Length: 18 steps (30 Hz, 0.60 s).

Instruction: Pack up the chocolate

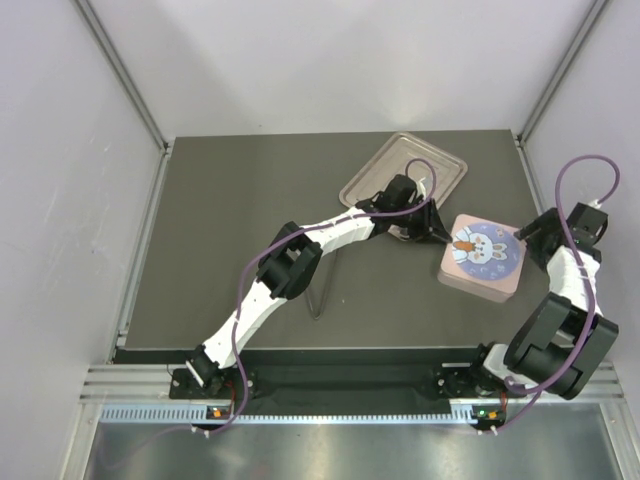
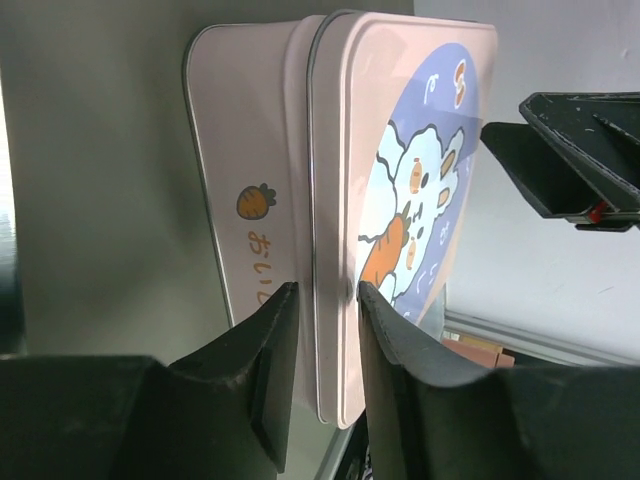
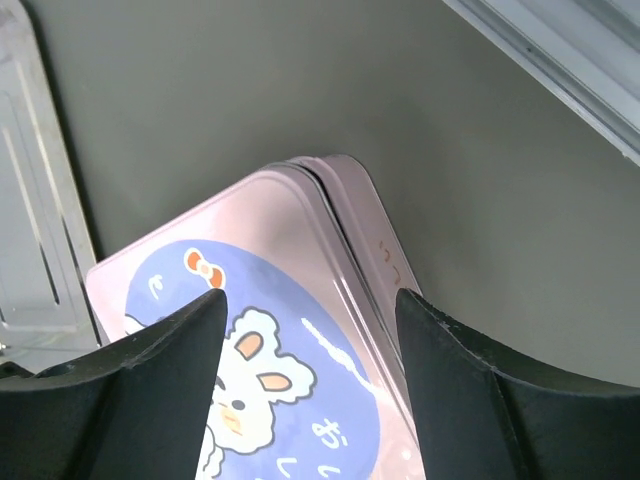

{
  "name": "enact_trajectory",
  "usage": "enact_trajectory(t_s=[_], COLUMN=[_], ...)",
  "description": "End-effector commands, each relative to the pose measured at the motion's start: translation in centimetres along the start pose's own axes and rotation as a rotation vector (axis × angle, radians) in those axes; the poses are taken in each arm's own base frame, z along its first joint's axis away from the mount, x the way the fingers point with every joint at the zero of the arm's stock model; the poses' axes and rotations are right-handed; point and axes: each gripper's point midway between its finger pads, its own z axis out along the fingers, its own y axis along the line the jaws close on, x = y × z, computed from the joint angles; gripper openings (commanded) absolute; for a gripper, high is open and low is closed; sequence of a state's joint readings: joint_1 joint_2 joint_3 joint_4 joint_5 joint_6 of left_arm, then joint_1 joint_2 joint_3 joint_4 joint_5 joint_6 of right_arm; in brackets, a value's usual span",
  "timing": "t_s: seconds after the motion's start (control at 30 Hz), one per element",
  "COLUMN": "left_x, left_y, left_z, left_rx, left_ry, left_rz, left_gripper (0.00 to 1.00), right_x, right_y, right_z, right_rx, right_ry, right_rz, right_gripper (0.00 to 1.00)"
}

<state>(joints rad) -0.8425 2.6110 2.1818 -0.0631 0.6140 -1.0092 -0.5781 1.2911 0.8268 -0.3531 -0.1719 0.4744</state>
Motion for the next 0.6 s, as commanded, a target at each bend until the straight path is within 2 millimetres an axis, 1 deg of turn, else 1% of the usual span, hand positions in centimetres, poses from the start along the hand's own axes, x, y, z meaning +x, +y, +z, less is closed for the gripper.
enact_trajectory(t_s=[0.0,0.13,0.3,0.4,0.57], left_x=[-0.9,-1.0,-0.9,-1.0,-0.8], left_y=[-3.6,-4.4,-4.7,-5.1,-4.7], left_z=[-1.5,-1.8,-1.8,-1.7,-1.2], left_rx=[0.041,0.07,0.091,0.106,0.111], left_ry=[-0.034,-0.026,-0.021,-0.017,-0.004], left_rz=[0.074,0.081,0.093,0.085,0.067], left_gripper=[0.36,0.39,0.42,0.4,0.34], right_x=[-2.2,-3.2,-4.1,-3.9,-2.9], right_y=[0.7,0.7,1.2,1.0,1.6], right_z=[-1.6,-2.7,-3.7,-3.6,-2.4], right_rx=[0.011,0.037,0.029,0.035,-0.019], right_ry=[-0.066,-0.091,-0.124,-0.115,-0.079], right_rz=[-0.032,-0.042,-0.047,-0.048,-0.037], right_gripper=[0.69,0.69,0.67,0.65,0.61])
